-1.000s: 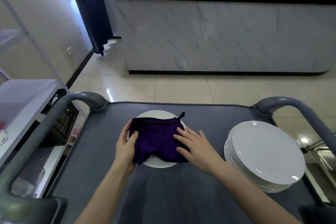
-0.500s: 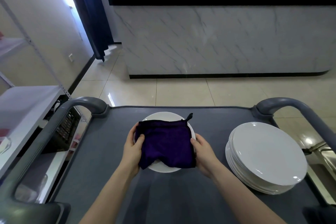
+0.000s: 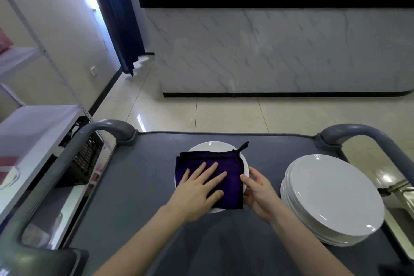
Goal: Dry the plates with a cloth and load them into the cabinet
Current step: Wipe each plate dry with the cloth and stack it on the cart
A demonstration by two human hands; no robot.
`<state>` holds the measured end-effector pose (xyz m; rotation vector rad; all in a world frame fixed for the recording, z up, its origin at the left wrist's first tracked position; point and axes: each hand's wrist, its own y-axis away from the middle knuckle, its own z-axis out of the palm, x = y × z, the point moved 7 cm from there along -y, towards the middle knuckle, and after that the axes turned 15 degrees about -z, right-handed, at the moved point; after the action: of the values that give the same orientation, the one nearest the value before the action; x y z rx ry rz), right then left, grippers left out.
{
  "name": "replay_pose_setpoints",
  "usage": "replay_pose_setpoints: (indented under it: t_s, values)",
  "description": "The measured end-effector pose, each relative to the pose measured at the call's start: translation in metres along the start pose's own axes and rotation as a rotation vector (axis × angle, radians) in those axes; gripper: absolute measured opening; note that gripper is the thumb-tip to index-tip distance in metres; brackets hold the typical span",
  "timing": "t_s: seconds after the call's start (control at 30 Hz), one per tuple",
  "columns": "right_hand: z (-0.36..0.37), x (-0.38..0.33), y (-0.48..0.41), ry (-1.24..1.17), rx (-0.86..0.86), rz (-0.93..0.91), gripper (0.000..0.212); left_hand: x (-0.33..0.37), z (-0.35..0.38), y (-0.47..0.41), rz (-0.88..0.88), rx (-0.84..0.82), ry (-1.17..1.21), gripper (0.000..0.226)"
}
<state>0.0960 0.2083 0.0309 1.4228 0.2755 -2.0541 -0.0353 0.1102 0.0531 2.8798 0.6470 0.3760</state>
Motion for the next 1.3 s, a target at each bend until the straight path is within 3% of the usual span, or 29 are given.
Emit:
replay_pose_setpoints:
  t_s: [0.13, 0.37, 0.8, 0.93, 1.13, 1.3]
  values:
    - [0.007, -0.009, 0.000, -0.012, -0.063, -0.011, 0.033, -0.005, -0.005, -0.009, 0.009, 0.006, -0.038, 0.059]
    - [0.018, -0.018, 0.004, 0.035, -0.118, -0.056, 0.035, -0.009, -0.029, -0.036, -0.128, 0.047, 0.027, 0.063]
    - [0.013, -0.028, -0.006, 0.125, -0.126, -0.080, 0.035, -0.001, -0.030, 0.003, 0.115, 0.070, -0.057, 0.060]
    - [0.011, -0.030, -0.007, 0.114, -0.115, -0.081, 0.036, -0.029, -0.034, 0.013, 0.017, 0.095, 0.002, 0.059]
    - [0.024, -0.029, -0.001, 0.195, -0.228, -0.070, 0.037, -0.049, -0.035, -0.011, -0.201, 0.090, 0.051, 0.067]
    - [0.038, -0.025, 0.009, 0.268, -0.310, -0.047, 0.039, -0.041, -0.049, -0.033, -0.183, 0.095, 0.055, 0.070]
